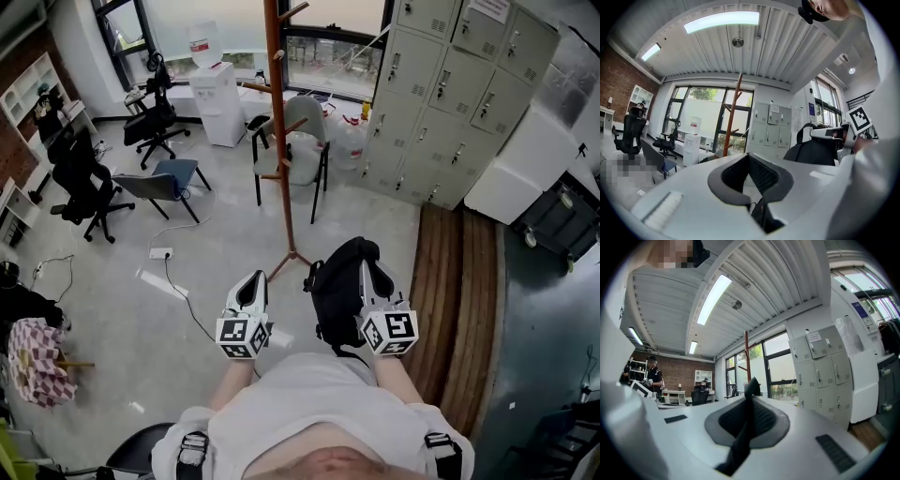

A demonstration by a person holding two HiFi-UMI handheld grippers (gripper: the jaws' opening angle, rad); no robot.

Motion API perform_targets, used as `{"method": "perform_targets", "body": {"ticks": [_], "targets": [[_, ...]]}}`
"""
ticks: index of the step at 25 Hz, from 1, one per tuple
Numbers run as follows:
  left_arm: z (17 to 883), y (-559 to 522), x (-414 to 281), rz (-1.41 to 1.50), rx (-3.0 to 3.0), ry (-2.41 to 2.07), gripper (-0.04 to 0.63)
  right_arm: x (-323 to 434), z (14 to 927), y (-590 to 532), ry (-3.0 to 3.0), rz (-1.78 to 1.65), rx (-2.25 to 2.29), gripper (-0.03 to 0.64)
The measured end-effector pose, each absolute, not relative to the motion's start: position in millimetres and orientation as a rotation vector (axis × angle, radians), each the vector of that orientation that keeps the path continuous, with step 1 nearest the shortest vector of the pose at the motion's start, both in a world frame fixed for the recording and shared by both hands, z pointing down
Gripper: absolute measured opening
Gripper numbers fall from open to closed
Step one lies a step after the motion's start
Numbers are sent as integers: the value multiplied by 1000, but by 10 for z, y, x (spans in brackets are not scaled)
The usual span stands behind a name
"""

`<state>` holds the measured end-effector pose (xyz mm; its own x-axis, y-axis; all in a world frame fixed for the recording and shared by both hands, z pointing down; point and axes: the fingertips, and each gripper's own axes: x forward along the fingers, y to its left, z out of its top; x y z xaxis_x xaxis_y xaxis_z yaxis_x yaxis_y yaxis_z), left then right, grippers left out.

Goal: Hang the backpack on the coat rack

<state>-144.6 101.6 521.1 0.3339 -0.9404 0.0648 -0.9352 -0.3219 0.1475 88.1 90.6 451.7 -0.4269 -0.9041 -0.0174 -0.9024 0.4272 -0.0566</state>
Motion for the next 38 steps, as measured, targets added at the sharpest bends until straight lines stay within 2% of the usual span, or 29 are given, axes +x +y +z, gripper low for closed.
{"method": "perform_targets", "body": {"ticks": [13, 27, 38], "targets": [[5342, 626, -1504, -18, 2424, -1683, 11, 816, 4642, 499, 2591, -136, -1668, 11], [5138, -928, -1187, -92, 2381, -1793, 12, 919, 4810, -1113, 2696, -199, -1472, 11], [5162, -1733, -1060, -79, 2297, -1888, 12, 1027, 4745, -2141, 2778, -151, -1368, 11]]}}
